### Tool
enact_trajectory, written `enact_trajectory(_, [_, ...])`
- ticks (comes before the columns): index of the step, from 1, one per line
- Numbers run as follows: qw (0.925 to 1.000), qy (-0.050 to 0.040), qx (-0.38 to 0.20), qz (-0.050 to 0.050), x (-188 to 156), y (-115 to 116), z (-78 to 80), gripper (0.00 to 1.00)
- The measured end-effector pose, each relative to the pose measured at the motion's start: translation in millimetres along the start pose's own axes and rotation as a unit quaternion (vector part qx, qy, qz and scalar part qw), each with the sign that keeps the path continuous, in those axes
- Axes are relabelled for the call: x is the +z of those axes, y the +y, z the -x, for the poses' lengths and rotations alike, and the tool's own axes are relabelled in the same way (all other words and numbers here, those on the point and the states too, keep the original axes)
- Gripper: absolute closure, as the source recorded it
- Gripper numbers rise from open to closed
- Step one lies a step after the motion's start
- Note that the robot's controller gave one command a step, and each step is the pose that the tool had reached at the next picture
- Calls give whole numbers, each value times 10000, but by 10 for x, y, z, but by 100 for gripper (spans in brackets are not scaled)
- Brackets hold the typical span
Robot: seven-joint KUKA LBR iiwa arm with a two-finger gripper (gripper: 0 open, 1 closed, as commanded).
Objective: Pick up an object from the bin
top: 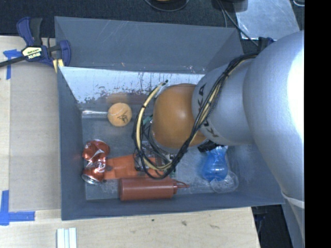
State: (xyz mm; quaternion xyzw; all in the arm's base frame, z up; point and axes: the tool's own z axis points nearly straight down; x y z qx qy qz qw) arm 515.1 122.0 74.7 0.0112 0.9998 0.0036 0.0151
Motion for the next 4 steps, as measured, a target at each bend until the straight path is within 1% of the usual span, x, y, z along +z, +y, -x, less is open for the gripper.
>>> enact_trajectory(1, [10000,6,79,-2,-814,-49,-19,100])
enact_trajectory(2, [10000,-11,-18,0,-465,-255,7,100])
enact_trajectory(3, [10000,11,6,-4,-1275,-261,28,100])
enact_trajectory(4, [9996,-25,-265,1,-2574,-347,29,100])
